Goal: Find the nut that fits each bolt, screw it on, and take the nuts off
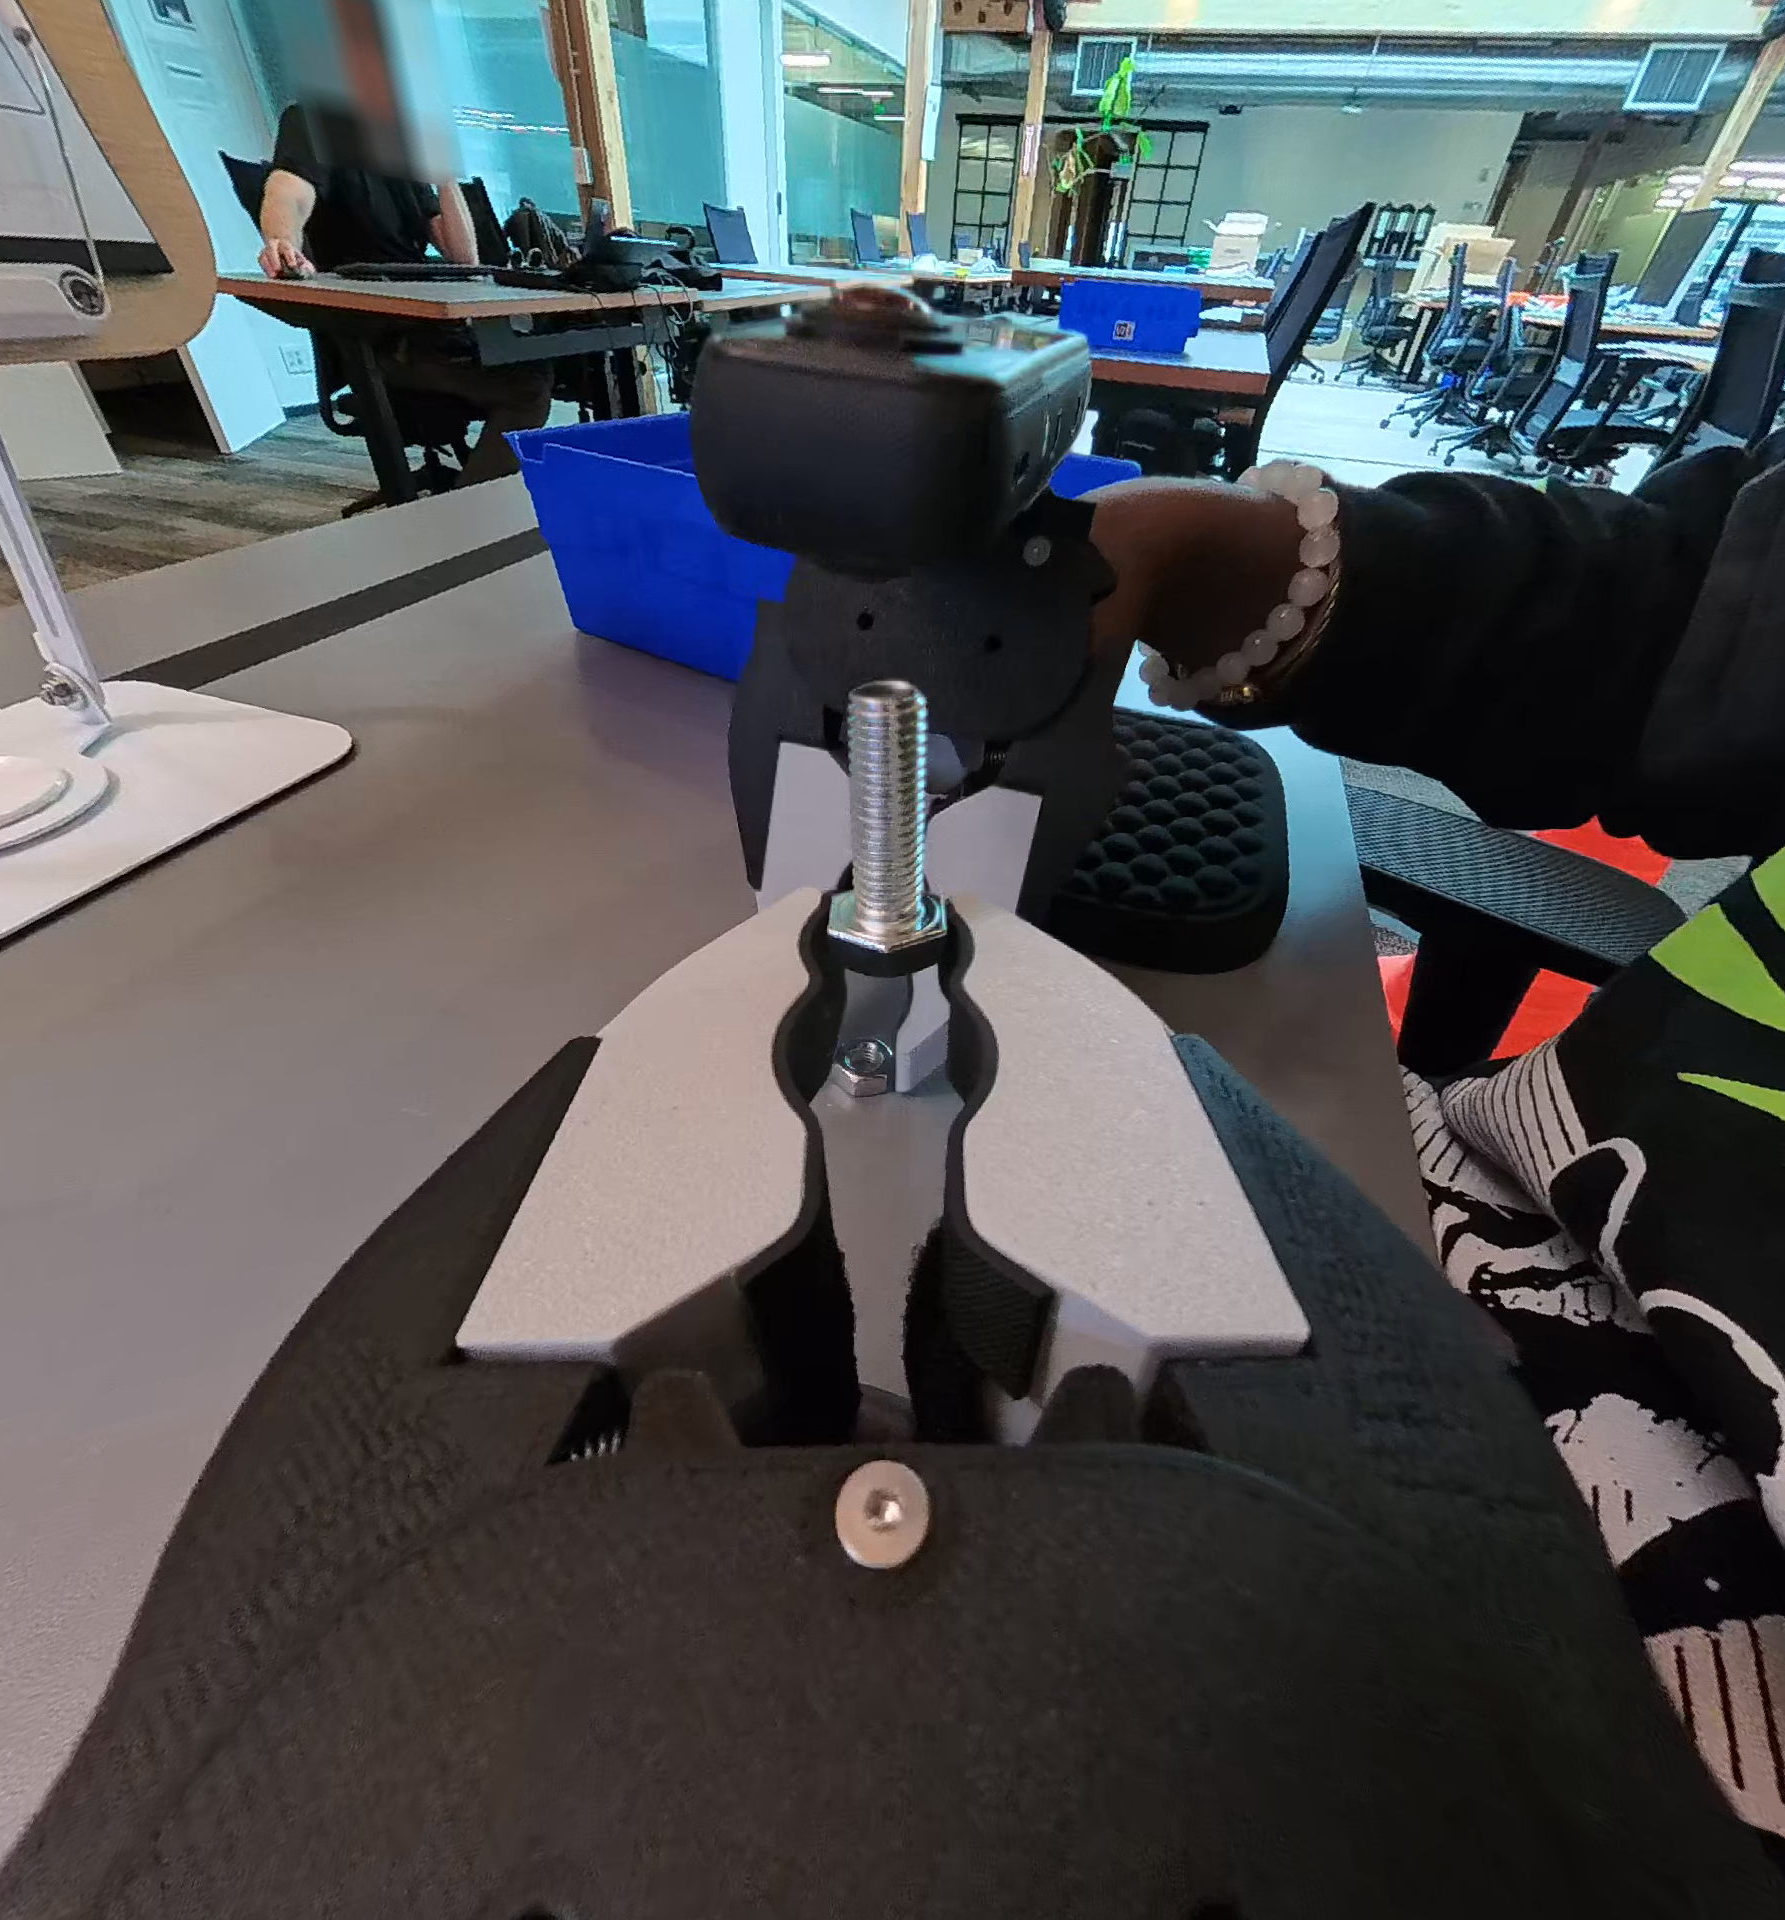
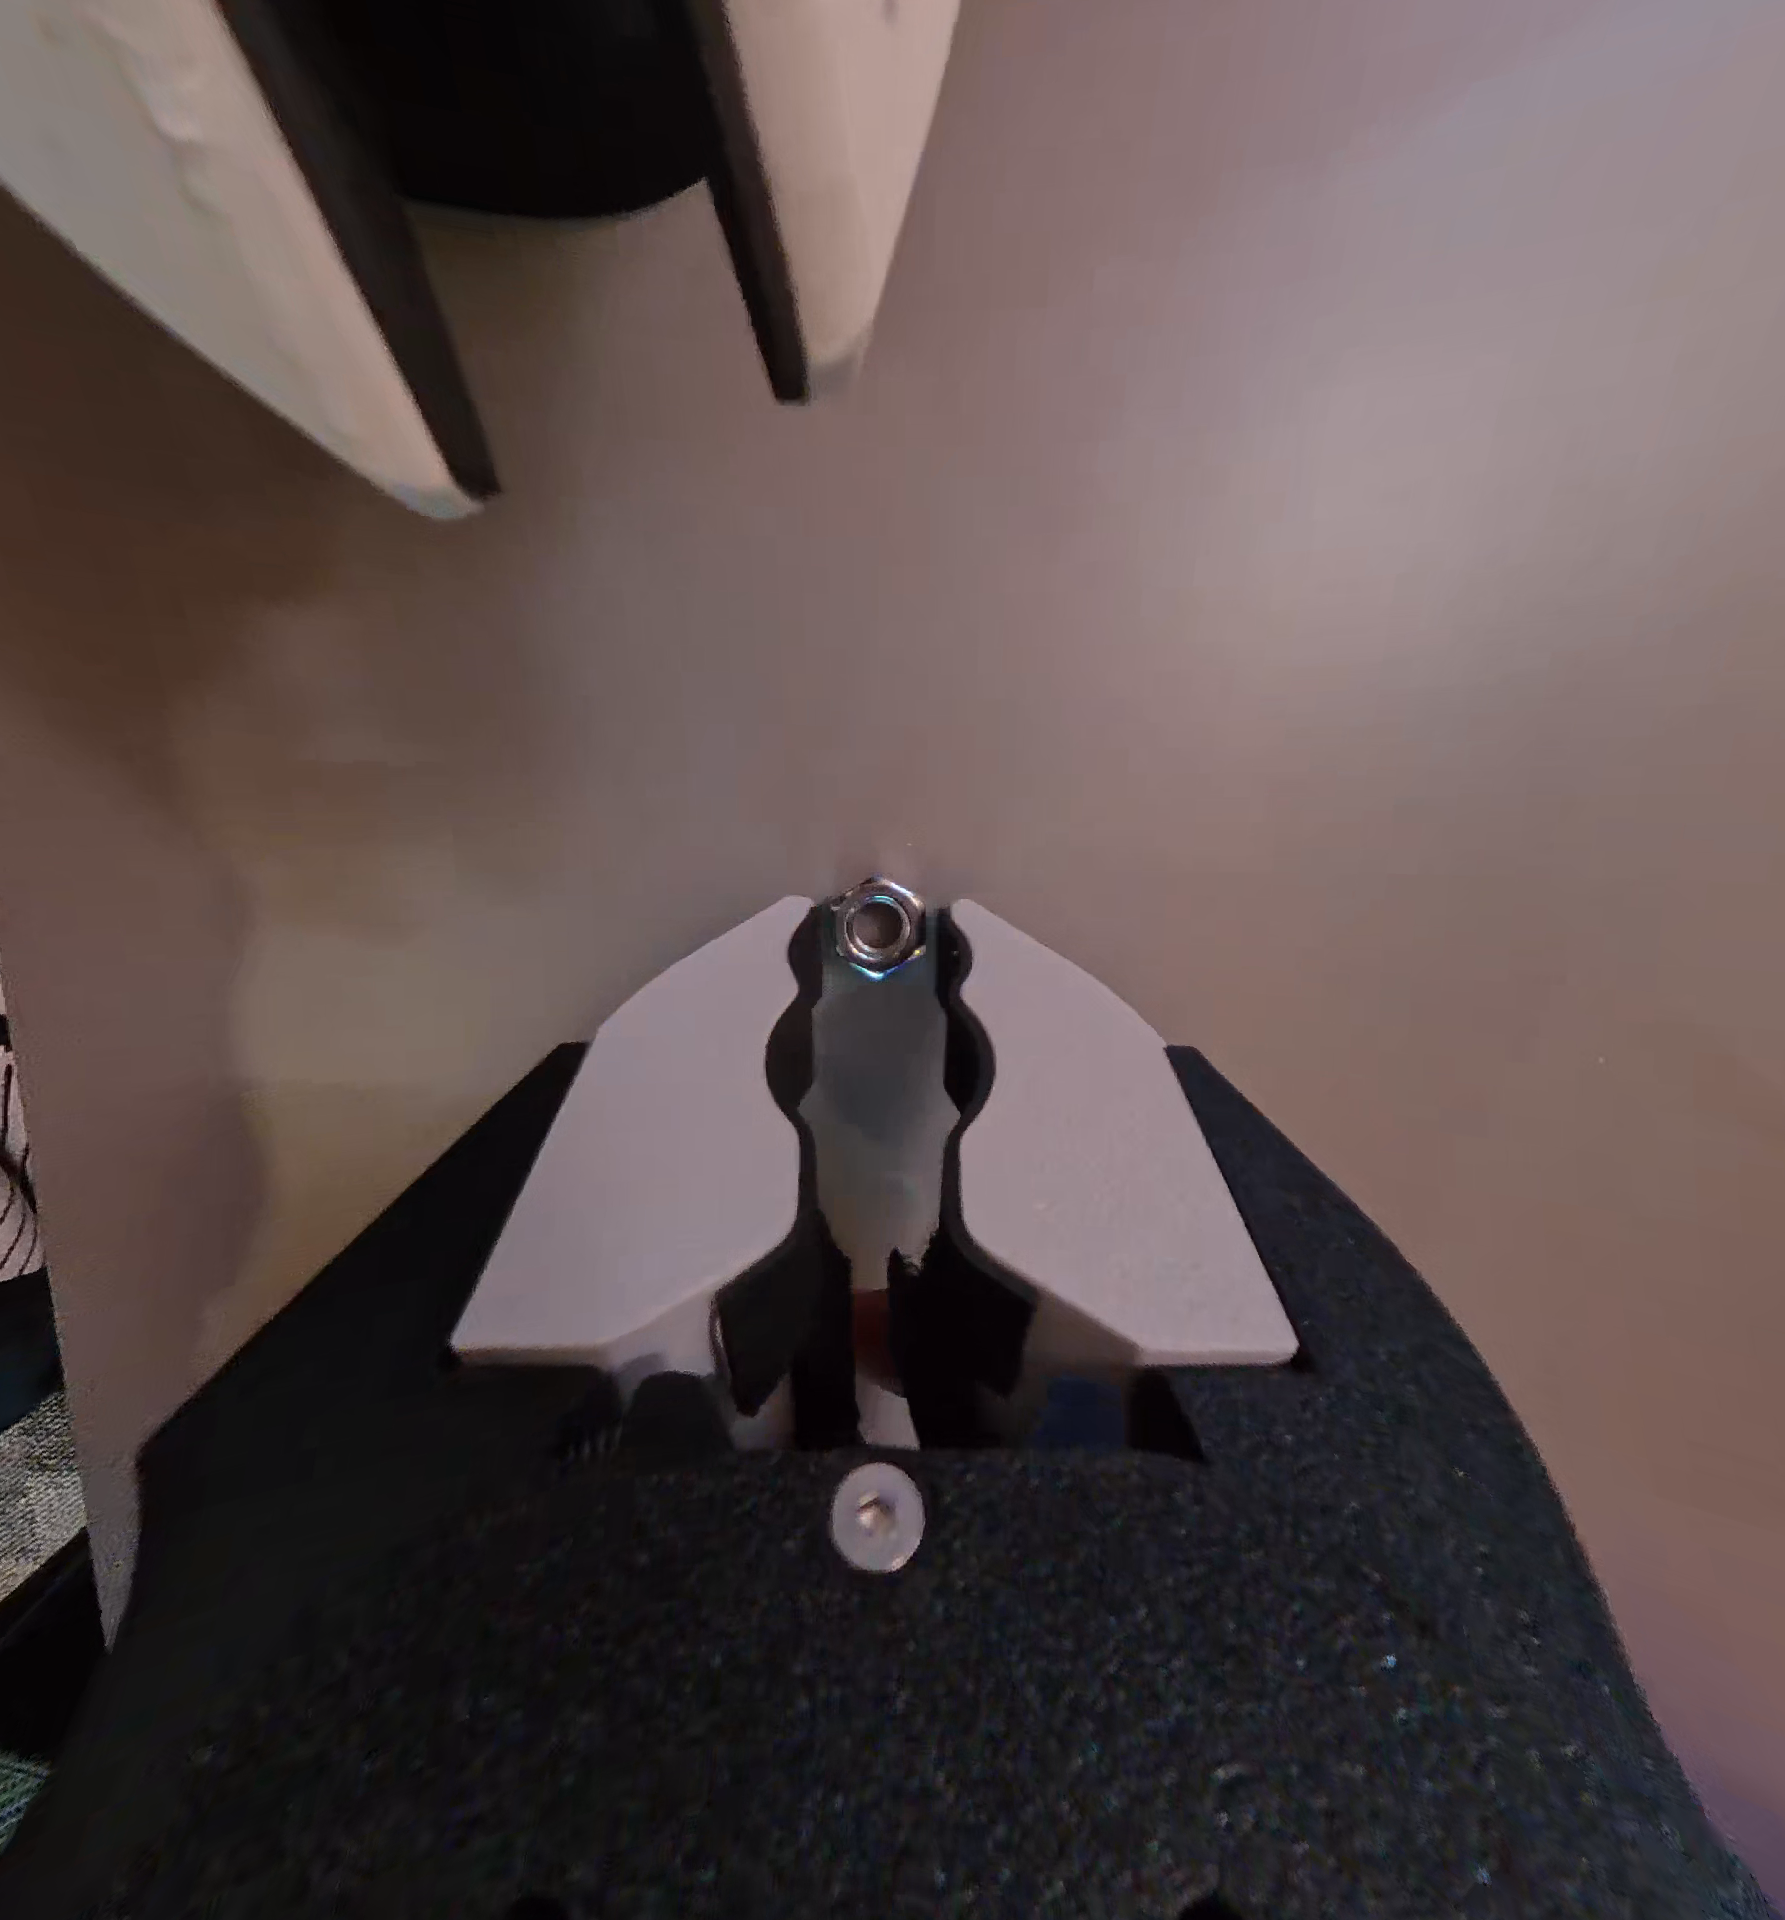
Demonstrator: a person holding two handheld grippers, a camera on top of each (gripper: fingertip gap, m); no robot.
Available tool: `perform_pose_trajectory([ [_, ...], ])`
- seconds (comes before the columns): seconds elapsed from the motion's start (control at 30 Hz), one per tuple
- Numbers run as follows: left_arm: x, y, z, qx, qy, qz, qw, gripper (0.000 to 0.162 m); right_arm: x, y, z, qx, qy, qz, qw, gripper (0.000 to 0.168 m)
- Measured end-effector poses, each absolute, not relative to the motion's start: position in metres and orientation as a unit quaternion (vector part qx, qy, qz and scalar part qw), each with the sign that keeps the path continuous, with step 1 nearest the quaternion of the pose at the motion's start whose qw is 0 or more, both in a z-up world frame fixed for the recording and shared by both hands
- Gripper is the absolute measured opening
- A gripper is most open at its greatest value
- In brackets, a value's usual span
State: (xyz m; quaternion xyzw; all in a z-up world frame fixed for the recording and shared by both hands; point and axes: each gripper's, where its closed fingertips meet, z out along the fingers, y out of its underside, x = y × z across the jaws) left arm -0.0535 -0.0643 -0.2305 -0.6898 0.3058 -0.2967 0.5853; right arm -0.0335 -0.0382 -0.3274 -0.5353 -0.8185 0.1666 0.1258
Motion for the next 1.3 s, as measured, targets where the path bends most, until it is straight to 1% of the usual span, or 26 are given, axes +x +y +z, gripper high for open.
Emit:
perform_pose_trajectory([
  [0.03, -0.053, -0.064, -0.231, -0.689, 0.306, -0.298, 0.585, 0.018, -0.034, -0.039, -0.327, -0.534, -0.819, 0.169, 0.125, 0.017],
  [0.1, -0.053, -0.065, -0.23, -0.688, 0.308, -0.304, 0.583, 0.018, -0.032, -0.039, -0.326, -0.529, -0.823, 0.167, 0.125, 0.017],
  [0.17, -0.051, -0.068, -0.23, -0.684, 0.315, -0.315, 0.578, 0.018, -0.032, -0.042, -0.314, -0.511, -0.828, 0.188, 0.134, 0.017],
  [0.23, -0.048, -0.073, -0.23, -0.675, 0.33, -0.331, 0.571, 0.018, -0.032, -0.048, -0.286, -0.488, -0.829, 0.226, 0.152, 0.017],
  [0.4, -0.038, -0.086, -0.233, -0.659, 0.375, -0.356, 0.546, 0.018, -0.036, -0.074, -0.195, -0.372, -0.85, 0.315, 0.199, 0.017],
  [0.47, -0.035, -0.088, -0.235, -0.657, 0.387, -0.359, 0.538, 0.018, -0.038, -0.089, -0.174, -0.32, -0.867, 0.328, 0.195, 0.017],
  [0.53, -0.033, -0.092, -0.237, -0.654, 0.401, -0.362, 0.53, 0.018, -0.041, -0.101, -0.164, -0.278, -0.885, 0.324, 0.184, 0.017],
  [0.63, -0.029, -0.096, -0.24, -0.651, 0.416, -0.368, 0.517, 0.018, -0.046, -0.111, -0.164, -0.229, -0.912, 0.298, 0.163, 0.017],
  [0.77, -0.028, -0.103, -0.239, -0.637, 0.43, -0.386, 0.51, 0.018, -0.05, -0.114, -0.177, -0.18, -0.942, 0.253, 0.124, 0.017],
  [0.9, -0.029, -0.106, -0.235, -0.625, 0.428, -0.409, 0.509, 0.018, -0.052, -0.121, -0.182, -0.148, -0.95, 0.259, 0.087, 0.017],
  [1.3, -0.029, -0.11, -0.234, -0.616, 0.436, -0.415, 0.508, 0.018, -0.058, -0.119, -0.188, -0.125, -0.954, 0.266, 0.06, 0.017],
])
